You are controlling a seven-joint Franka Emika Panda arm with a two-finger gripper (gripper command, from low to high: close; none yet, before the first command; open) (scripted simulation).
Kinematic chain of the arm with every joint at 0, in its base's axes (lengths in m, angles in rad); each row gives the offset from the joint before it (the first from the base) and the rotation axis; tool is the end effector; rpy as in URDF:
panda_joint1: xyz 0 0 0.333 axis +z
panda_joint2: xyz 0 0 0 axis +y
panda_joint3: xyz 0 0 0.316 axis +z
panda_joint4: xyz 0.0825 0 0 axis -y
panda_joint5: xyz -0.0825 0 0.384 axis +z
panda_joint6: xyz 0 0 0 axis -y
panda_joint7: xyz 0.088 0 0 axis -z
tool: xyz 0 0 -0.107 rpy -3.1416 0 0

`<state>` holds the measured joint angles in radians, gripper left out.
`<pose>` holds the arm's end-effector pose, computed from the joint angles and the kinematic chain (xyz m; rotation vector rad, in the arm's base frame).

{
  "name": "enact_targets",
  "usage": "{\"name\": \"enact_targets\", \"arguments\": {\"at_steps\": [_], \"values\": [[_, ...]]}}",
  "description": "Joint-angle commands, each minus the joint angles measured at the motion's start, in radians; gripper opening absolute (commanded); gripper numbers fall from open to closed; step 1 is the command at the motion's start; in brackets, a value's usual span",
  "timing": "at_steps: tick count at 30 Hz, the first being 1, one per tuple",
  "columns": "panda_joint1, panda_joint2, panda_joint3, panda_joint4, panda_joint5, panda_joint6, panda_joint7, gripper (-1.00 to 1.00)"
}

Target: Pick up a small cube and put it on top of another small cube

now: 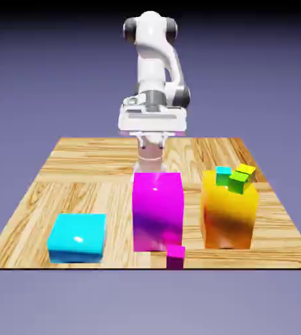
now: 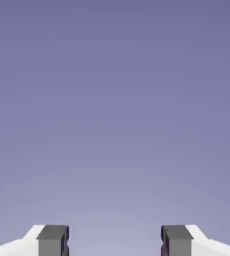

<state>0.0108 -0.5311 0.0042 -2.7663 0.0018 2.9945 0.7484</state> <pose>0.4017 0.0059 0.4584 -2.5079 0.9653 -0.9958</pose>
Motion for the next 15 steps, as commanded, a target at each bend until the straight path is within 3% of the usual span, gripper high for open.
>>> {"name": "enact_targets", "arguments": {"at_steps": [1,15], "values": [[-0.001,0.032,0.004,0.036,0.001,-0.035,0.006,0.0],[-0.015,0.484,0.053,0.544,0.022,-0.529,0.092,0.0]]}}
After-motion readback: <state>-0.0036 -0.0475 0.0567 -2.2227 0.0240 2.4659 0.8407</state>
